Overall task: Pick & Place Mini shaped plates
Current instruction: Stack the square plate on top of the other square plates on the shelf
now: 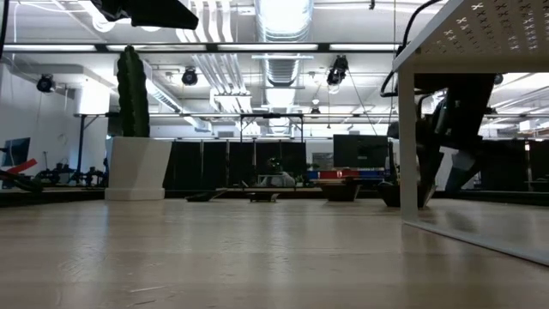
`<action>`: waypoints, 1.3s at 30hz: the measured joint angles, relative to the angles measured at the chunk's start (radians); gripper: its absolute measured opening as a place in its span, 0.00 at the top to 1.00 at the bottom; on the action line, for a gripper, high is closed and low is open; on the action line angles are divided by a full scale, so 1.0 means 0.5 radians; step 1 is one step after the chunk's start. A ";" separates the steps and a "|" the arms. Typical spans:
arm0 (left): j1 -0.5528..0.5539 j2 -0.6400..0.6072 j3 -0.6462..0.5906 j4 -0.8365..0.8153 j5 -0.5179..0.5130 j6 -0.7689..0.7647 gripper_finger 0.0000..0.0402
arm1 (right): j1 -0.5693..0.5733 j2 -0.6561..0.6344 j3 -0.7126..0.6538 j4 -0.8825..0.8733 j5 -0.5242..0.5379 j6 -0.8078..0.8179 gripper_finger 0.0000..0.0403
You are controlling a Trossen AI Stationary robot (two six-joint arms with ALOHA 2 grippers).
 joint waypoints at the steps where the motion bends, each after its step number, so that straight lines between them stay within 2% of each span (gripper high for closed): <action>1: 0.000 0.000 0.000 0.000 0.000 0.000 0.86 | 0.000 0.000 -0.015 0.014 0.000 -0.001 0.57; 6: 0.001 0.000 0.000 0.000 0.001 0.003 0.86 | 0.000 0.000 -0.038 0.019 -0.007 -0.032 0.65; 14: 0.001 0.000 0.000 0.000 0.001 0.004 0.86 | 0.002 0.000 -0.021 0.033 -0.015 -0.184 0.95; 22: 0.001 0.000 -0.001 0.000 0.001 0.005 0.86 | 0.002 -0.065 0.117 -0.050 -0.023 -0.366 0.98; 29: 0.001 0.000 -0.002 0.000 0.001 0.002 0.86 | 0.027 -0.263 0.421 -0.431 -0.022 -0.525 0.98; 39: 0.001 0.000 -0.003 0.000 0.015 -0.011 0.86 | 0.314 -0.406 0.936 -0.950 -0.023 -0.639 0.98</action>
